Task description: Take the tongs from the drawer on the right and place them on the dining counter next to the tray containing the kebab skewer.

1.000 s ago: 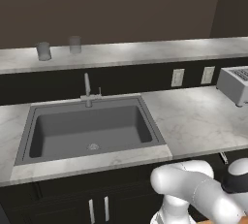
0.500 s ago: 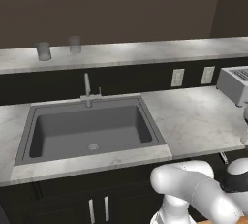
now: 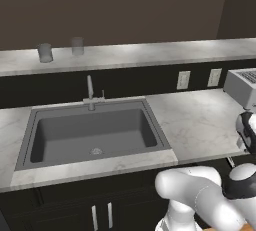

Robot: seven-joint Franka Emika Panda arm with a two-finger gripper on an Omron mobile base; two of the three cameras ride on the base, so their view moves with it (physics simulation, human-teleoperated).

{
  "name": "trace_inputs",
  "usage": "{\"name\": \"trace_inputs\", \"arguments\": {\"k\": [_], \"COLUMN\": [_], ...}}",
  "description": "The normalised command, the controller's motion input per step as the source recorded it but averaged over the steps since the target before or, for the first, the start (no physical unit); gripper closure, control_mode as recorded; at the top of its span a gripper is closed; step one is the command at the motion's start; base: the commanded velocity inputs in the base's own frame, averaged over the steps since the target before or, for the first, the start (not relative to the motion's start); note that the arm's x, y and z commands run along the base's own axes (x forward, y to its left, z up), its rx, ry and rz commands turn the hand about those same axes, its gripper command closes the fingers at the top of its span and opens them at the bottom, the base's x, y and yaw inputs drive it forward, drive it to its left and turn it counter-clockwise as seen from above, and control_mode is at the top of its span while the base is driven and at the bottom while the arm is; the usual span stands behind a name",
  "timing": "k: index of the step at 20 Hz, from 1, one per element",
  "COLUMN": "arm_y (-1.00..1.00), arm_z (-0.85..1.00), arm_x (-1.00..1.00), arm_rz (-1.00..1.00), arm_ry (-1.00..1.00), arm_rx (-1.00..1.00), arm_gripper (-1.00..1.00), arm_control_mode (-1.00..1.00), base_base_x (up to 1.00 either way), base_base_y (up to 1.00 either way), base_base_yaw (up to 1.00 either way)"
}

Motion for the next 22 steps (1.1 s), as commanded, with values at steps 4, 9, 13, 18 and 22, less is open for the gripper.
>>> {"name": "trace_inputs", "arguments": {"k": [4, 9, 13, 18, 22], "arm_y": [0.0, 0.0, -0.04, -0.06, -0.15], "arm_z": [-0.37, -0.28, -0.2, -0.28, -0.23], "arm_x": [0.16, 0.12, 0.1, 0.0, 0.0], "arm_rz": [-0.04, -0.05, -0.02, 0.0, 0.0], "arm_ry": [0.0, 0.04, 0.04, 0.0, 0.0], "arm_rx": [-0.12, -0.04, 0.0, 0.0, 0.0], "arm_gripper": [-1.0, -1.0, -1.0, -1.0, -1.0], "arm_control_mode": [-1.0, -1.0, -1.0, -1.0, -1.0], "base_base_x": [0.0, 0.0, 0.0, 0.0, 0.0], "base_base_y": [0.0, 0.0, 0.0, 0.0, 0.0], "base_base_yaw": [0.0, 0.0, 0.0, 0.0, 0.0]}}
